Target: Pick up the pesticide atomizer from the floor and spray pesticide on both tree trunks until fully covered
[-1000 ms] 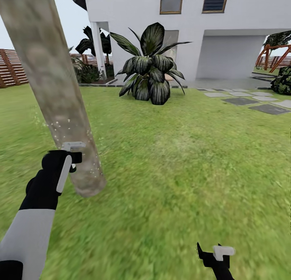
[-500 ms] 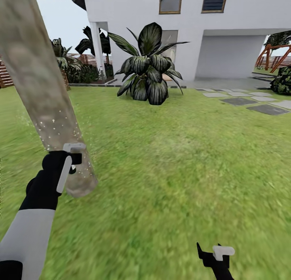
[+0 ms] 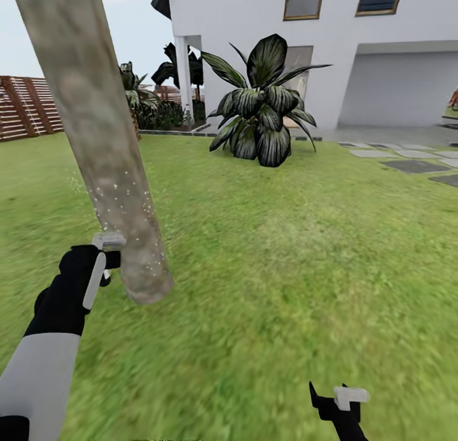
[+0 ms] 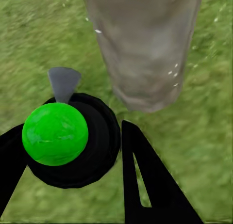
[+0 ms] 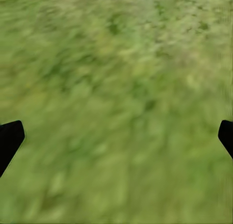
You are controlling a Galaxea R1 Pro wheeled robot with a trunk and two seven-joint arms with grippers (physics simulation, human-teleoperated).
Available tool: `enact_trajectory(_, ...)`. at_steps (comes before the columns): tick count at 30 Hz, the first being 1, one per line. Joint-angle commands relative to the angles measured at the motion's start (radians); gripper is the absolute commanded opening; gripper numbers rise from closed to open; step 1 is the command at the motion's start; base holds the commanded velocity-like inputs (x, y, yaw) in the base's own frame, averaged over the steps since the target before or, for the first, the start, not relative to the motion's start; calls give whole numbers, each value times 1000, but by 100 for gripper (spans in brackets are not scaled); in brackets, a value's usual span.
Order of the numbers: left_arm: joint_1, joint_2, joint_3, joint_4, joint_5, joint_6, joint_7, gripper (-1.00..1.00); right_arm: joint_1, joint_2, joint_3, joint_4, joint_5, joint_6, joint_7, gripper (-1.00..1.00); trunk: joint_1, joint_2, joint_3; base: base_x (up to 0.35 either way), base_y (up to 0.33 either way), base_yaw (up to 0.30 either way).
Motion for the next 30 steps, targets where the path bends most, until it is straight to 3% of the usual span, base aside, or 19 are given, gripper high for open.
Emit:
enact_trajectory(1,10,0,0,0,-2,0,0,-100,0,0,0,0,0,0,0,100,0,0,0,0,0,190)
enact_trajectory(13,46,-10,-4,8,-2,-4,4,-100,0,0,0,0,0,0,0,100,0,0,0,1,-182,15)
enact_trajectory(22,67,-5,2,15,-3,-6,8,-100,0,0,0,0,0,0,0,100,0,0,0,153,-148,0)
enact_trajectory(30,126,-2,4,79,-1,-14,14,-100,0,0,0,1,1,0,0,100,0,0,0,-46,-222,0)
